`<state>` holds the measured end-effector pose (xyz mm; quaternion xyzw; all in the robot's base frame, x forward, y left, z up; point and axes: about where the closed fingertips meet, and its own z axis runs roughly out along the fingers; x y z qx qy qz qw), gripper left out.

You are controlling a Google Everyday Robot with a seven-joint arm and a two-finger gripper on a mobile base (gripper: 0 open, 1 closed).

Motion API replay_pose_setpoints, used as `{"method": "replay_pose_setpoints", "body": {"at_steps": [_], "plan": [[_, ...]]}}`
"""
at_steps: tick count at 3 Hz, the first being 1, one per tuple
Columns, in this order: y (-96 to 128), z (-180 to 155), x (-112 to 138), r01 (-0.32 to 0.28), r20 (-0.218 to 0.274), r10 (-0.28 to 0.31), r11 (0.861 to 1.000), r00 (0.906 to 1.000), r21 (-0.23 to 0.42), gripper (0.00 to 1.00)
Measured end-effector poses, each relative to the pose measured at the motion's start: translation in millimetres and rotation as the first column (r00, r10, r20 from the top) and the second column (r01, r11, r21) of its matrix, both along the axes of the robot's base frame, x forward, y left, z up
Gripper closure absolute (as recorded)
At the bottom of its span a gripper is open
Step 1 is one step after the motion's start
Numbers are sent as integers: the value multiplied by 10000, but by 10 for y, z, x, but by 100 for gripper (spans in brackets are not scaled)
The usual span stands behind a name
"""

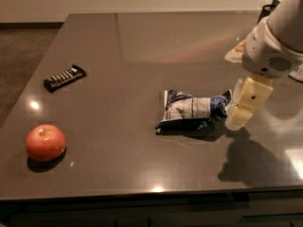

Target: Pick blue chip bag

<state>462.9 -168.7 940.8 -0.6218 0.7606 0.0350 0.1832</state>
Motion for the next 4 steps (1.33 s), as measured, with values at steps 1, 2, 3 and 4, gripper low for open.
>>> {"method": "replay_pose_setpoints", "body": {"at_steps": [1, 2, 3, 4], "plan": [[259, -224, 55, -452, -270, 460, 9986, 9986, 275, 0], [473, -459, 70, -923, -584, 937, 9954, 9939, 262, 0], [612, -629, 97, -1218, -768, 1231, 9923, 9894, 213, 0], [696, -735, 166, -1348, -927, 1352, 9908, 9865, 106, 25]]}}
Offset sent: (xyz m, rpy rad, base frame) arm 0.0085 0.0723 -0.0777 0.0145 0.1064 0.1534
